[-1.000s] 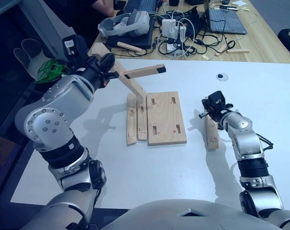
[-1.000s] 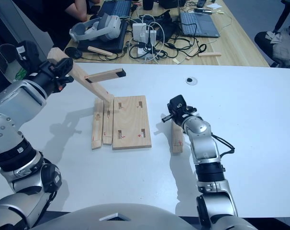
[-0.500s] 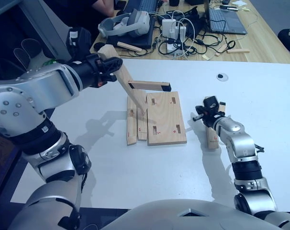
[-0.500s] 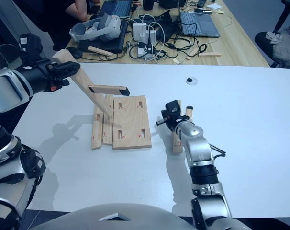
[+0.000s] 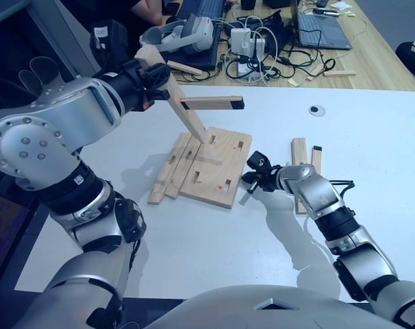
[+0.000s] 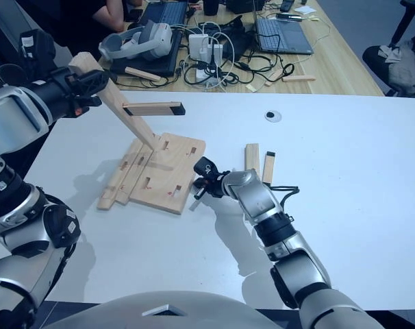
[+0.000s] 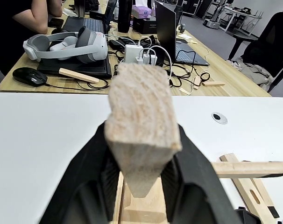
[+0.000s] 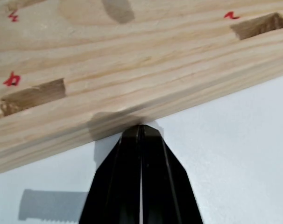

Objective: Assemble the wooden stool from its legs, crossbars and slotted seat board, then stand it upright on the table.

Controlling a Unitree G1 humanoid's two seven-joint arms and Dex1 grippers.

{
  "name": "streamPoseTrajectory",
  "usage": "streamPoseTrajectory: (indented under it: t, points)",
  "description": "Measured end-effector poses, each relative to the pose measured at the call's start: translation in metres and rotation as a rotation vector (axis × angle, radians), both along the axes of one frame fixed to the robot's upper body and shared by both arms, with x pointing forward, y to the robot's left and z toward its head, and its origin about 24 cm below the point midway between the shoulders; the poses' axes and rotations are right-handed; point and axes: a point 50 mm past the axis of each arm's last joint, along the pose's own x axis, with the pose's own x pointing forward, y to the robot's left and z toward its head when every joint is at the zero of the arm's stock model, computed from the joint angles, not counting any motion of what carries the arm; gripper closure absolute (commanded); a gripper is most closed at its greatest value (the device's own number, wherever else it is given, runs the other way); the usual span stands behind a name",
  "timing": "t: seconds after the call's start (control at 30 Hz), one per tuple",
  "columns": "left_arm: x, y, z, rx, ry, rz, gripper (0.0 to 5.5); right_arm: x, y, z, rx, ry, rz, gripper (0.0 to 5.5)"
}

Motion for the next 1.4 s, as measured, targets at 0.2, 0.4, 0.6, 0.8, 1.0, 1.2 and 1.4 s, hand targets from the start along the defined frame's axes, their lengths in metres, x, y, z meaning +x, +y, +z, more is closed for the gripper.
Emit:
streamPoseTrajectory:
  t: [0.2, 0.4, 0.6, 0.8, 1.0, 1.2, 1.4]
  points:
    - [-0.005, 0.007, -0.009, 0.074, 0.028, -0.022, 4.49, 0.007, 0.0, -0.005, 0.179, 0.056, -0.188, 5.5]
    - [-0.01, 0.013, -0.009, 0.137, 0.068, -0.088, 4.49, 0.027, -0.049, 0.012, 0.471, 0.021, -0.579, 5.5]
    - [-0.015, 0.012, -0.012, 0.155, 0.1, -0.164, 4.49, 0.037, -0.071, 0.016, 0.735, 0.096, -0.784, 5.5]
    - [-0.02, 0.015, -0.014, 0.185, 0.134, -0.192, 4.49, 0.039, -0.069, 0.016, 0.743, 0.108, -0.801, 5.5]
    - [-0.023, 0.023, -0.008, 0.212, 0.169, -0.209, 4.49, 0.04, -0.068, 0.018, 0.772, 0.088, -0.832, 5.5]
    - [-0.022, 0.022, -0.009, 0.174, 0.186, -0.21, 4.49, 0.041, -0.067, 0.019, 0.786, 0.09, -0.838, 5.5]
    - [-0.021, 0.015, -0.015, 0.147, 0.191, -0.199, 4.49, 0.046, -0.063, 0.024, 0.798, 0.071, -0.83, 5.5]
